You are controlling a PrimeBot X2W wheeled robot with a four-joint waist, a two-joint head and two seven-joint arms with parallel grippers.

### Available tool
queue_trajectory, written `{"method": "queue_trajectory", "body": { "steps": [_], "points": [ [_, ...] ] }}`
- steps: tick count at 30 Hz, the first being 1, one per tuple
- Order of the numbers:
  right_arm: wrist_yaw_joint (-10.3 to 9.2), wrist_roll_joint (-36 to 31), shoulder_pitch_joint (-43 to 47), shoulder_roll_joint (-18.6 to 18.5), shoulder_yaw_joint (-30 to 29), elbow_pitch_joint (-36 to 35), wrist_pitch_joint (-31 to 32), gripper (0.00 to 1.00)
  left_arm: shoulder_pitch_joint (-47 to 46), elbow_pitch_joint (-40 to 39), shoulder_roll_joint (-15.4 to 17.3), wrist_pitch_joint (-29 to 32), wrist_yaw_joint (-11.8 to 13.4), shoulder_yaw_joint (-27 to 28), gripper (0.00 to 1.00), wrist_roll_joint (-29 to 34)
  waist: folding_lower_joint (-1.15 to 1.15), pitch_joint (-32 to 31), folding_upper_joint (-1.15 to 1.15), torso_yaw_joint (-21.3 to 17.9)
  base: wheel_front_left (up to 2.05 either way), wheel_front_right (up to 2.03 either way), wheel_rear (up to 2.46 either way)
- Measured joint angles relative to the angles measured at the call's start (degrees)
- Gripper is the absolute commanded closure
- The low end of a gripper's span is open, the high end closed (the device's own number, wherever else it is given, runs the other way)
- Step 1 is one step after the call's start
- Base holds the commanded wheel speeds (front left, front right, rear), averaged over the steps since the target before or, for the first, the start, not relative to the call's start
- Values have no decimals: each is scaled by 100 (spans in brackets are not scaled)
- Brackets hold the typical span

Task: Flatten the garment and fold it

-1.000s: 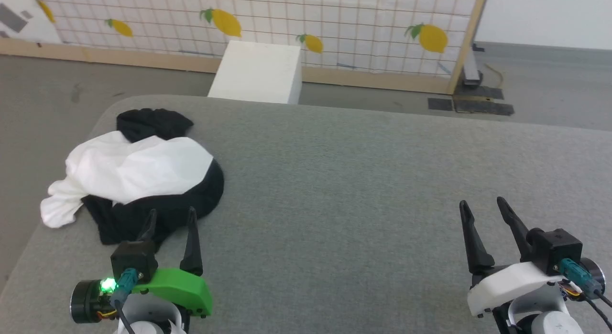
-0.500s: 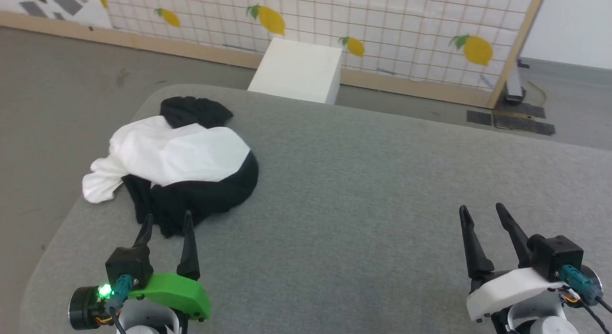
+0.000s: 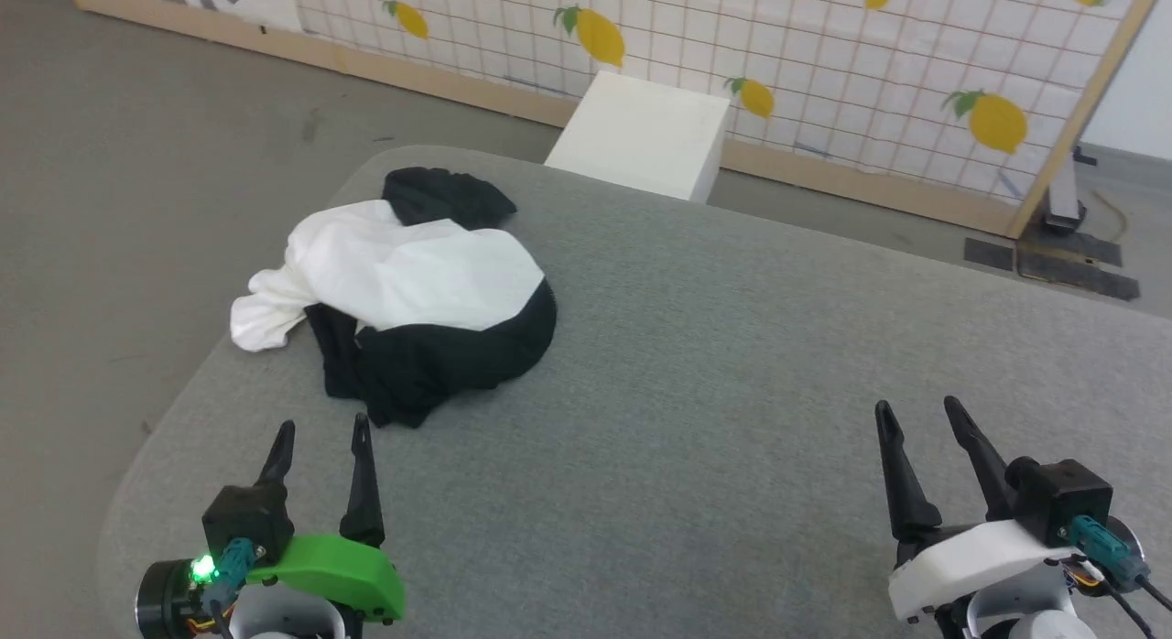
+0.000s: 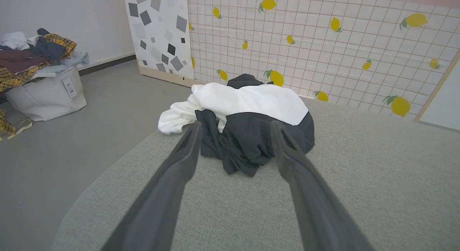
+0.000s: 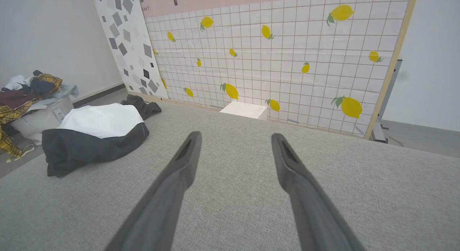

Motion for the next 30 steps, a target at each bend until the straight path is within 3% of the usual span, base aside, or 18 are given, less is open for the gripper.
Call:
{"method": "queue_trajectory", "body": {
  "steps": [30],
  "points": [
    [0,240,73,1,15,303,-355,0,58,267,0,-354,-1,-14,0,-48,0,-67,0,904,0,0,0]
  ]
}}
